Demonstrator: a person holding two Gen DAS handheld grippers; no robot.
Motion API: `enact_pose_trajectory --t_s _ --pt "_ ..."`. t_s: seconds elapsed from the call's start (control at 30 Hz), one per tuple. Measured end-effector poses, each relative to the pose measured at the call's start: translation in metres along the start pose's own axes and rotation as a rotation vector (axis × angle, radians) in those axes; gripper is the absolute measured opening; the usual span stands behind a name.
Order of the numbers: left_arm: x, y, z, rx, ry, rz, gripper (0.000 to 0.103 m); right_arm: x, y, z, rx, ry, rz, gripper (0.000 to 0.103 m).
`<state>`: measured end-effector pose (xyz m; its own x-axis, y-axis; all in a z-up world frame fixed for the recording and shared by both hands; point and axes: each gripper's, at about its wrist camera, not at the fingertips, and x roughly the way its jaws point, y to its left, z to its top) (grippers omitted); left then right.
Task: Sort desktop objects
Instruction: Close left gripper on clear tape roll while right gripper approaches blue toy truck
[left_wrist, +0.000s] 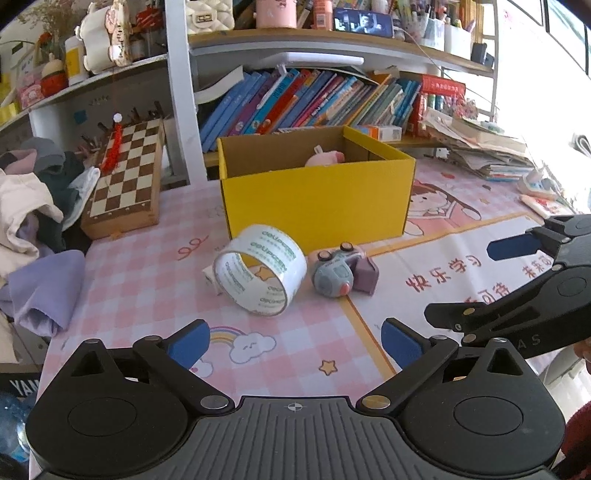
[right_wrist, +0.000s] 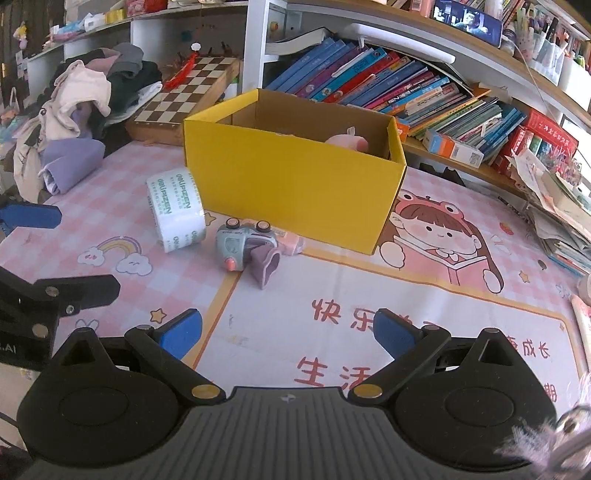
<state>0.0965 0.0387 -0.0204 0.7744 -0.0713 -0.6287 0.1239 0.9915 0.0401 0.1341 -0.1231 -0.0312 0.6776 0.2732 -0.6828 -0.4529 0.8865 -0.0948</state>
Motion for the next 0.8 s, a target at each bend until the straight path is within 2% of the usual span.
enact_pose_trajectory --t_s 0.57,0.8 --pt "0.026 0.004 0.014 -0.053 0.015 0.029 0.101 0.026 -0.010 0.016 -0.056 0.019 0.048 0.097" --pt "0.036 0.003 0.022 -0.060 0.007 0.051 0.101 0.035 -0.018 0.022 -0.069 0.022 0.069 0.090"
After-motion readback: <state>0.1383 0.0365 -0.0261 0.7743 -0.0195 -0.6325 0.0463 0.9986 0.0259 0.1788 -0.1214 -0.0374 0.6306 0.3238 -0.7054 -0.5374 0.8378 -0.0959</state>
